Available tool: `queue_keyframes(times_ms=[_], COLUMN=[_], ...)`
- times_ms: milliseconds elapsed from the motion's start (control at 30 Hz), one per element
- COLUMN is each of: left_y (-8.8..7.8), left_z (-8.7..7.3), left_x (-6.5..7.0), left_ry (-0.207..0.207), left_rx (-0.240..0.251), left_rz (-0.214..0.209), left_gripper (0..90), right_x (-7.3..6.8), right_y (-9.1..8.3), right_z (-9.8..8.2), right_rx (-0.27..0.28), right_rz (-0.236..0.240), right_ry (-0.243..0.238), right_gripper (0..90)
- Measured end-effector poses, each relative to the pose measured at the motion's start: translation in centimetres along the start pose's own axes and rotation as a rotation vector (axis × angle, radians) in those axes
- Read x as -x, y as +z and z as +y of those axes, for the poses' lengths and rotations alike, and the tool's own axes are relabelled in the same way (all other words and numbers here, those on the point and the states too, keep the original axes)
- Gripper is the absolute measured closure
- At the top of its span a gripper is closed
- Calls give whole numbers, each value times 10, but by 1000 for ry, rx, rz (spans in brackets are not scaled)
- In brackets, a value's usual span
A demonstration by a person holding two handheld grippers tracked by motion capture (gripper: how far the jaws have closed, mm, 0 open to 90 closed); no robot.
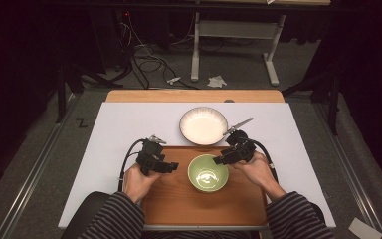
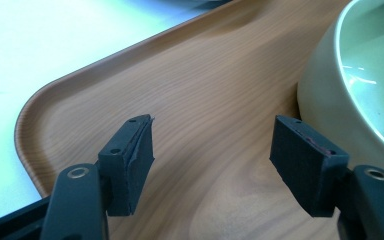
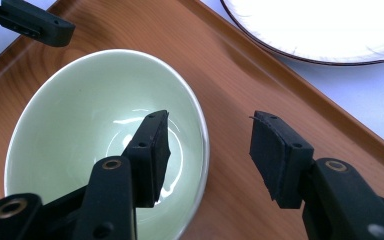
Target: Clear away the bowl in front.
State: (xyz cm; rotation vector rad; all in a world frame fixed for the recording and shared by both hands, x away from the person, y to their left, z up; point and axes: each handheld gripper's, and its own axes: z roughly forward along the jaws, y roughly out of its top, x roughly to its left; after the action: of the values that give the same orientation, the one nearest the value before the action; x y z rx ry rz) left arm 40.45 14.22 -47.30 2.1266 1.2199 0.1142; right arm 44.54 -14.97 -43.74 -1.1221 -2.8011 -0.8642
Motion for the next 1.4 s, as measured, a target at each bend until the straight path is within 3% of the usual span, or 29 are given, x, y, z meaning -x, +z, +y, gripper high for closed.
queue_keyframes(times_ms=[600,1400], left_y=[1,2], left_z=[0,-1], left_x=[1,2], left_ry=[10,21], left_rx=[-11,-12], left_rz=[-7,-9], left_gripper=[348,347], right_x=[-1,4], right_y=[-20,-43], right_z=[-8,-32], right_rx=[59,110], right_rz=[2,-20], right_ry=[10,29], right_gripper=[506,498])
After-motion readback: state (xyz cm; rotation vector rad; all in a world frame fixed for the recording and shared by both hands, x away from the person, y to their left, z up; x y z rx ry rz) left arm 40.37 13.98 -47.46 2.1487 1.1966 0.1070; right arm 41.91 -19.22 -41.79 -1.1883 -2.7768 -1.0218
